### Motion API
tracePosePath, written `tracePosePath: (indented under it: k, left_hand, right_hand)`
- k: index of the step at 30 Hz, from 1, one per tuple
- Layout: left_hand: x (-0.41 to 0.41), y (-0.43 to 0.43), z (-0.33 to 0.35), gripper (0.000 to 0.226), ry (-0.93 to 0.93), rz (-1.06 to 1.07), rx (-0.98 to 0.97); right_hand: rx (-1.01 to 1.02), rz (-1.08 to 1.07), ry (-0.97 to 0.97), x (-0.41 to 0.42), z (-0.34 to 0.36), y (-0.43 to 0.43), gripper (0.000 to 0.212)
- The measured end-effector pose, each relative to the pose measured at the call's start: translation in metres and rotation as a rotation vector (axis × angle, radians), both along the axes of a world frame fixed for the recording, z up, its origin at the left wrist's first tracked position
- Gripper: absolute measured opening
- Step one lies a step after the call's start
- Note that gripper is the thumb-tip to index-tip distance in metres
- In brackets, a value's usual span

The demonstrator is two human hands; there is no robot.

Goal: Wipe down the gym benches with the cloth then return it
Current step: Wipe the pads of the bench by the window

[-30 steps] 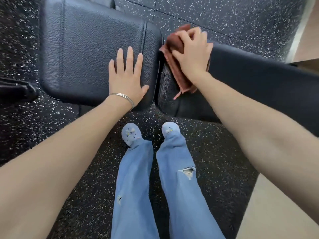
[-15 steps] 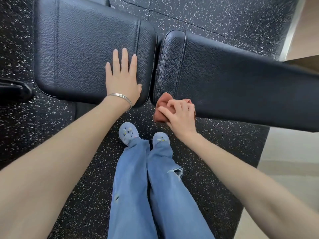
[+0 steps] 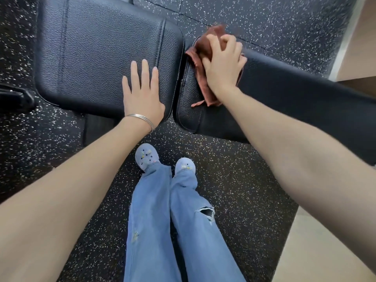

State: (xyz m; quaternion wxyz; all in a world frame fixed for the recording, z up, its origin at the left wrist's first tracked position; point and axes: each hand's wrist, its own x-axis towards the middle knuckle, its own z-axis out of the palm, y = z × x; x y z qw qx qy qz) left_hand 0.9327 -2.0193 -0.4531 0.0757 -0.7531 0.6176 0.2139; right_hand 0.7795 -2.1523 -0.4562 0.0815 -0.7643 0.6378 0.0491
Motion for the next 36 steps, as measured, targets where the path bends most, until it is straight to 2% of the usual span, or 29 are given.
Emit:
tracePosePath:
  k: [5,9,14,17,19,22,25,30,36]
  left_hand:
    - [-0.008,0.002,-0.003,0.083,-0.01,0.032,-0.018]
    - [-0.014,0.002,-0.003,0.083,-0.005,0.083,-0.014]
    - [-0.016,0.009,-0.001,0.082,-0.004,0.08,0.003]
    - [-0.016,0.014,0.001,0.081,-0.015,0.056,0.012]
    - [-0.016,0.015,0.001,0.081,-0.019,0.056,0.006]
    - [-0.021,0.014,-0.001,0.083,-0.03,0.071,-0.002]
    - [-0.024,0.013,-0.001,0.085,-0.041,0.093,0.021]
    - [-0.026,0.015,-0.006,0.086,-0.039,0.099,0.004]
    - [-0.024,0.018,-0.007,0.084,-0.044,0.1,-0.024]
  right_hand:
    - [0.069,0.366,0.014,-0.025,0.004,0.058,0.04]
    - [0.092,0.547,-0.046,-0.045,0.004,0.096,0.037]
    - [0.012,0.817,-0.089,-0.09,0.0,0.098,0.024]
    - [0.013,0.912,-0.022,-0.143,-0.004,0.091,0.019]
    - [0.13,0.765,-0.002,-0.178,0.001,0.087,0.015]
    - [0.231,0.411,-0.042,-0.216,0.009,0.091,0.016]
    - [0.204,0.371,0.042,-0.22,0.011,0.1,0.024]
    - [0.081,0.104,-0.004,-0.158,0.011,0.083,0.027]
    - [-0.045,-0.141,-0.017,-0.047,-0.006,0.002,0.037]
